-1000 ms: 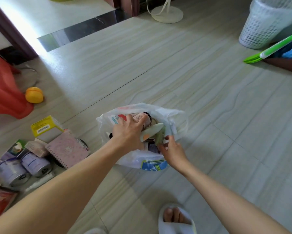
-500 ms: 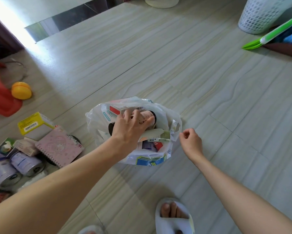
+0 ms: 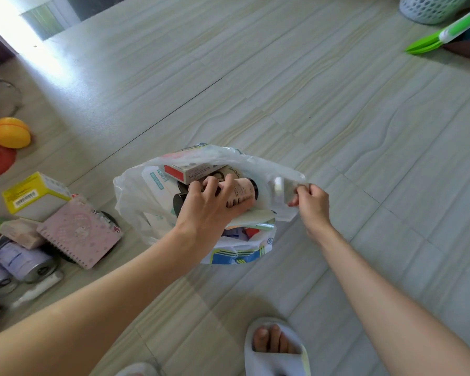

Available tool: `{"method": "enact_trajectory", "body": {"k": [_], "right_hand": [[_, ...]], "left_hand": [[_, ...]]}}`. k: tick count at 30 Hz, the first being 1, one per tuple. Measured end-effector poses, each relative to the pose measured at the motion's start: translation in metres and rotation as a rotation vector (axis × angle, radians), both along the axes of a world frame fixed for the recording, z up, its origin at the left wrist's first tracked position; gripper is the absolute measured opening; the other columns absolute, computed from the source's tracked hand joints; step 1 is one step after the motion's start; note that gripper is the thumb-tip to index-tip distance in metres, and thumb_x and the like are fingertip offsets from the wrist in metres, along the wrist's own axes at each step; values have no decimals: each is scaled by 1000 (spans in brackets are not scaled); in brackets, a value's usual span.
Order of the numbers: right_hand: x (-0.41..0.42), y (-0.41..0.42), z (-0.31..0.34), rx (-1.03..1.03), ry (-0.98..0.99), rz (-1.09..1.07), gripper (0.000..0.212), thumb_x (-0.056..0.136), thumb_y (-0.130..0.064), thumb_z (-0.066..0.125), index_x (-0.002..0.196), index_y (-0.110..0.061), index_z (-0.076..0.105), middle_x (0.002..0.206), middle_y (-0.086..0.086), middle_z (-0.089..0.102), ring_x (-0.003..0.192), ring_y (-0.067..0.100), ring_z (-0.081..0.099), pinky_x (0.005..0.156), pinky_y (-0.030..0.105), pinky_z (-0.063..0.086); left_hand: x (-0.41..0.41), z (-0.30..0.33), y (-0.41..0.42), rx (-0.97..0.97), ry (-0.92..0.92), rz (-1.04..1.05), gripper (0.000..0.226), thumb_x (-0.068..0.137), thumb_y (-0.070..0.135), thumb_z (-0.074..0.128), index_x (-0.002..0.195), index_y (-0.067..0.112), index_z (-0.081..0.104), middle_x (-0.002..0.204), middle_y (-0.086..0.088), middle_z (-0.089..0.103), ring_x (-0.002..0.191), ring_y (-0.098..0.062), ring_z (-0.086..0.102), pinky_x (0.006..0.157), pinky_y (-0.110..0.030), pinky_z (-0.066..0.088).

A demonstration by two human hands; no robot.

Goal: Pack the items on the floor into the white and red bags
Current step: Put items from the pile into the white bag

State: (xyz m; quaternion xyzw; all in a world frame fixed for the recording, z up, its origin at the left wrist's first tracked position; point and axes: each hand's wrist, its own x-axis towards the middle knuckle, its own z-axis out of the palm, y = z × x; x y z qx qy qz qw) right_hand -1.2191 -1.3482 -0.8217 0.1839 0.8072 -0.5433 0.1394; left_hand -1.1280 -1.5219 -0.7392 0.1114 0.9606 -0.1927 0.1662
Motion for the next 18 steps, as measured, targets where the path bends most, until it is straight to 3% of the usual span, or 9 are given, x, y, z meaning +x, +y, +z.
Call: {"method": "enact_trajectory", "body": {"k": [2, 5, 9, 13, 18], "right_hand": [[-1, 6, 23, -74, 86, -14, 16, 79, -16, 49, 74, -2, 53, 54, 2, 38, 57, 19, 37, 58, 32, 33], [-16, 15, 68, -125, 203, 47, 29, 77, -16, 56, 74, 12, 50, 53, 0, 28, 50, 15, 25, 49, 29, 25], [-30, 16, 121, -218, 120, 231, 17, 82, -6, 61, 67, -14, 58, 39, -12, 34, 35, 5, 26, 38, 16, 24], [-22, 1, 150, -277, 104, 300, 18, 82, -1, 59, 71, -16, 60, 40, -11, 34, 34, 5, 25, 37, 17, 23], [-8, -17, 169, -299, 119, 398, 13, 83, -2, 59, 79, -13, 63, 40, -13, 35, 34, 4, 28, 36, 15, 25]], "left_hand": [[0, -2, 0, -25, 2, -29, 80, 87, 28, 52, 141, 40, -6, 150, -13, -9, 119, -35, 29, 88, -42, 34], [2, -4, 3, -51, -25, -53, 75, 90, 33, 48, 142, 41, -7, 151, -11, -16, 125, -36, 22, 91, -45, 32], [5, -7, 12, -85, -31, -12, 76, 91, 38, 47, 142, 37, -8, 151, -10, -18, 131, -40, 14, 98, -52, 27], [8, -3, 16, -149, -111, -35, 70, 96, 40, 37, 144, 31, -14, 152, -10, -23, 138, -42, -2, 108, -56, 15], [20, 12, 16, -51, -207, -165, 55, 96, 28, 38, 146, 26, 15, 156, -5, -8, 142, -30, -12, 115, -50, 0]]}}
